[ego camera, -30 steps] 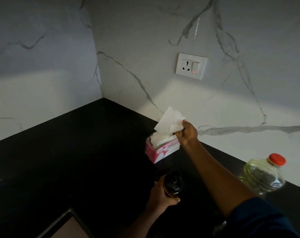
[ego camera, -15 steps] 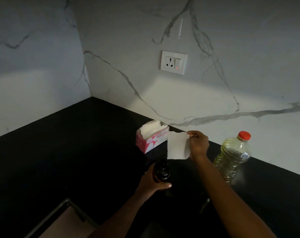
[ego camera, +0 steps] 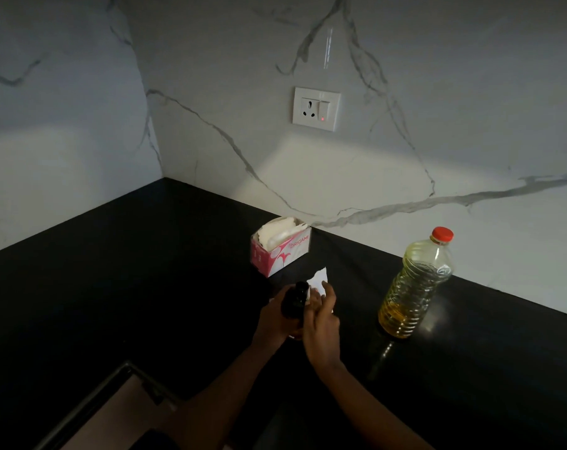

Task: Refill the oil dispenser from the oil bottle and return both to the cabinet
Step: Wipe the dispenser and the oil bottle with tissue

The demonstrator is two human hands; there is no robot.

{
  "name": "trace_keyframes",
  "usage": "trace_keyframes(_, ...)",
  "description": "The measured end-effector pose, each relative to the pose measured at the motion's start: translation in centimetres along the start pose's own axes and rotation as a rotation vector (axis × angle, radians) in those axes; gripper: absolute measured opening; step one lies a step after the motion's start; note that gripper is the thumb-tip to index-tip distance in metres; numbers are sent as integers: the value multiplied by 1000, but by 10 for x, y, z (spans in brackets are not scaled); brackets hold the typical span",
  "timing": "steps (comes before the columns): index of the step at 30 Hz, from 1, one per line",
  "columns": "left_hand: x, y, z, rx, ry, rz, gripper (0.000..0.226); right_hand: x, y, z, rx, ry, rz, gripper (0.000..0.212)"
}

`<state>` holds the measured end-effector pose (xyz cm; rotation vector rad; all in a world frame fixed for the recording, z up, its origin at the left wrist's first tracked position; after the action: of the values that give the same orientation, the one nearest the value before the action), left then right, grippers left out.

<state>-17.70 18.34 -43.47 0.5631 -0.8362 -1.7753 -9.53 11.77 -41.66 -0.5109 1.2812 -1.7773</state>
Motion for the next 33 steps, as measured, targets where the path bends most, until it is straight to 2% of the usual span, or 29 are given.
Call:
trace_keyframes(5,2,1,2,14,36,38,53,12,7,-3,162,2,27,46)
trace_keyframes(8,5,0,2,4,43,38,55,16,4,1,164,23,32,39)
trace_keyframes(13,7,4,4,-6,35,42,63,2,-1,19,-11,254,-32,28)
trace_keyframes(16,8,7,4,-14,24,29,64,-4,1,17,-36,310,-79,21)
trace_keyframes(20,8,4,5,30,45,45,61,-4,2,9,-38,269,-98,25)
trace_keyframes(26,4,0,2,55,23,82,74,-31,11,5,-180,78,-322,28)
trace_keyframes(29,4,-3,1,73,31,96,77,-28,13,5,-221,25,-315,28)
trace_keyframes(33,3,-4,0,30,51,77,72,-5,24,7,-262,68,-265,32)
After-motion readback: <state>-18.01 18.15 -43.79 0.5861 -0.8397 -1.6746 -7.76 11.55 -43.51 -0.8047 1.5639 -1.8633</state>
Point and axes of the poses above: each hand's wrist, its own x-axis away from the middle knuckle, its own z-axis out of the back of the hand, y = z × x, the point moved 7 cm from there along -x, towards the middle knuckle, and after that the axes turned 6 degrees about y, right-handed, at the moved point
